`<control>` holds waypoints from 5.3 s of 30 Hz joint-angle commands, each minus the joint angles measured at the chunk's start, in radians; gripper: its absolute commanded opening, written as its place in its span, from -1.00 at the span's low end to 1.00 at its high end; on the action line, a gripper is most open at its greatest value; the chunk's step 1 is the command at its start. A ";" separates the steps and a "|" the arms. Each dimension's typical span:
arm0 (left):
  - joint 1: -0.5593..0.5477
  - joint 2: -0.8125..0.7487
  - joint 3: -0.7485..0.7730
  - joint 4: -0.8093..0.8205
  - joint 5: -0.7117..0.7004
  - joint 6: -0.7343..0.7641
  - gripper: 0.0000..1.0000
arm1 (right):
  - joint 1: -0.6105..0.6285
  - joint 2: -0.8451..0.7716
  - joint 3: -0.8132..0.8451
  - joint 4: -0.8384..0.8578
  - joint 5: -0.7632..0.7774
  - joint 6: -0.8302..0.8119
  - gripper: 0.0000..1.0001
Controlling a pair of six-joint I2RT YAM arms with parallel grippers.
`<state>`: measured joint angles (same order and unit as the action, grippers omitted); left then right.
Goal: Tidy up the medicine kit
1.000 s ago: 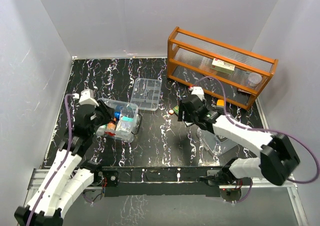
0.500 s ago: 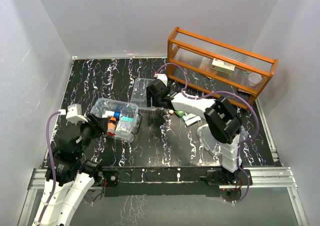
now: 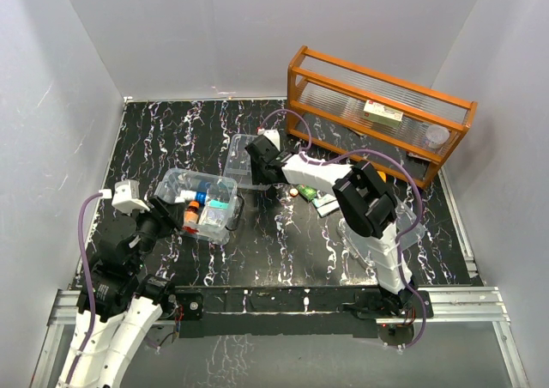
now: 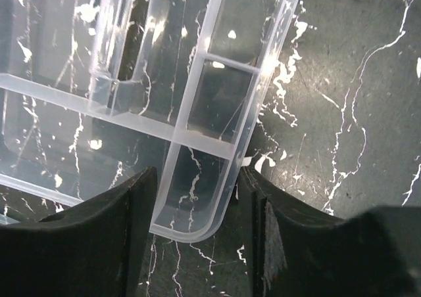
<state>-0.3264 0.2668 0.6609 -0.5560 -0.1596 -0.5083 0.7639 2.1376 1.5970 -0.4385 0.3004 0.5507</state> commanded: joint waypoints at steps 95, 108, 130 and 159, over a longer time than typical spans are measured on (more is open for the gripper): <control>0.000 0.015 0.020 -0.011 -0.021 -0.001 0.08 | -0.272 -0.240 -0.388 0.020 -0.360 -0.537 -0.07; 0.001 0.014 0.018 -0.011 -0.022 -0.001 0.09 | -0.298 -0.316 -0.359 0.021 -0.306 -0.345 -0.28; 0.001 -0.008 0.018 -0.008 -0.022 -0.001 0.14 | 0.016 -0.544 -0.462 0.208 -0.197 0.237 -0.27; 0.001 -0.012 0.016 -0.006 -0.016 0.000 0.17 | 0.160 -0.170 -0.199 0.093 -0.003 0.236 -0.24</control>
<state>-0.3264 0.2531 0.6609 -0.5667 -0.1757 -0.5137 0.9226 1.9511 1.3418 -0.3408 0.2401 0.7952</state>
